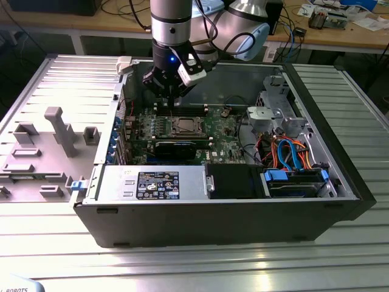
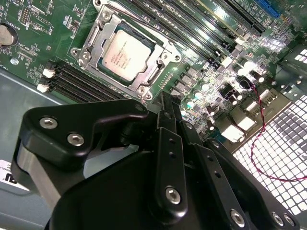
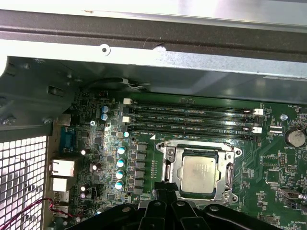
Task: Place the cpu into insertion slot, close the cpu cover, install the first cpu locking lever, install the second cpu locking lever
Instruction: 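Install the first cpu locking lever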
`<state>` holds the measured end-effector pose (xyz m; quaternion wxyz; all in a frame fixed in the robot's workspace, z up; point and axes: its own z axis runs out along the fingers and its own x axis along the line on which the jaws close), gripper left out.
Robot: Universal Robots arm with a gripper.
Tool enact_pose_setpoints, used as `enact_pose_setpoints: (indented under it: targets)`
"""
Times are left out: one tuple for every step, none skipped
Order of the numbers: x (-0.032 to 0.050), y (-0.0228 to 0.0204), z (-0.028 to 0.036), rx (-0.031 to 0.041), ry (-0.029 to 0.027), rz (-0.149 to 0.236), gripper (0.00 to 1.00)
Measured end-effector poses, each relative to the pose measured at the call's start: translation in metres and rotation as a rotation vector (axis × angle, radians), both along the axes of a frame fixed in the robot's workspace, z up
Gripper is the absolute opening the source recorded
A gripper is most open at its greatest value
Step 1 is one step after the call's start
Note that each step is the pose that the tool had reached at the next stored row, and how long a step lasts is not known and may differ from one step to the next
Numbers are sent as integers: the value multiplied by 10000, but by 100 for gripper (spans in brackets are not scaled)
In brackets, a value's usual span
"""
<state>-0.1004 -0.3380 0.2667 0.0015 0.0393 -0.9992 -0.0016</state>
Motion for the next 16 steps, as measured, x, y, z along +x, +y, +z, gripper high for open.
enact_pose_setpoints:
  targets:
    - [0,0,0,0,0,1,11]
    - [0,0,0,0,0,0,11]
    - [-1,0,0,0,-1,0,11]
    - [-19,-1,0,0,-11,-1,11]
    - [-31,0,0,1,-13,-1,11]
    - [-31,0,0,0,-14,1,11]
    - [-35,0,0,0,-14,-4,11]
    - [-47,-1,0,-1,-13,-34,11]
    - [-53,0,-1,0,-13,-88,11]
    - [-65,4,-3,-1,-13,-171,11]
    - [-88,5,-3,0,-14,-177,11]
    - [-117,5,-3,0,-18,-176,11]
    - [-169,6,-4,1,-26,-176,11]
    - [-209,13,-4,2,-30,-176,11]
    - [-227,32,-3,0,-29,-177,11]
    - [-231,52,-3,1,-30,-177,11]
